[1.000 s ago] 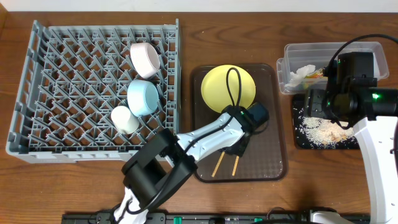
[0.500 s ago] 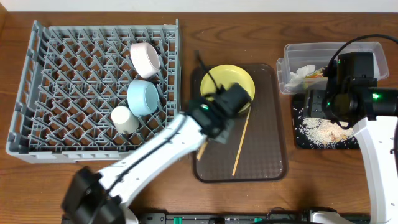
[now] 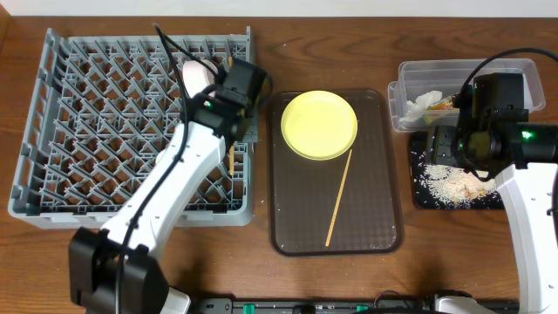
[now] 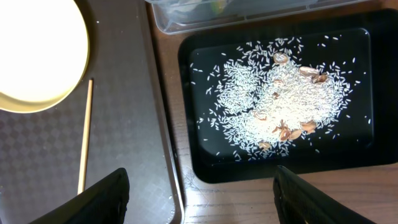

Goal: Sort waste into correct bins and load items into the dishwasher rack
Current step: 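Insert the chopstick into the rack's right edge and release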

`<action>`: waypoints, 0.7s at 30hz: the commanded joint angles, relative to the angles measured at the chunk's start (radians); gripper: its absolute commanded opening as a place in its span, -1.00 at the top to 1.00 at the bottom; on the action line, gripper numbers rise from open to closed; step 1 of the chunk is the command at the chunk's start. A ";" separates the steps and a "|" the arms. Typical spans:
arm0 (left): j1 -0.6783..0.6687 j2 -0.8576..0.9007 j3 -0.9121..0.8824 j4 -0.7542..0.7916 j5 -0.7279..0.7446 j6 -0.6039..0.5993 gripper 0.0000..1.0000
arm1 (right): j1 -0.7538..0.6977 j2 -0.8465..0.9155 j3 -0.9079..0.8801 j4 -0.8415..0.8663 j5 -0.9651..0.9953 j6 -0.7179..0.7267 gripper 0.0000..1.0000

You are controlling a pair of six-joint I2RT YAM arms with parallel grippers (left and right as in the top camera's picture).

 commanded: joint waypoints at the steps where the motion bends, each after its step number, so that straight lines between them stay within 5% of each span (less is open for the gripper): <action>1: 0.027 0.055 0.001 0.004 0.033 0.014 0.87 | -0.006 -0.003 0.018 0.001 0.001 -0.011 -0.45; 14: 0.026 0.110 0.000 0.023 0.077 0.024 0.85 | -0.006 -0.003 0.018 0.000 0.000 -0.014 -0.44; 21: 0.026 0.108 0.001 0.022 0.077 0.026 0.21 | -0.006 -0.003 0.018 -0.003 0.001 -0.014 -0.45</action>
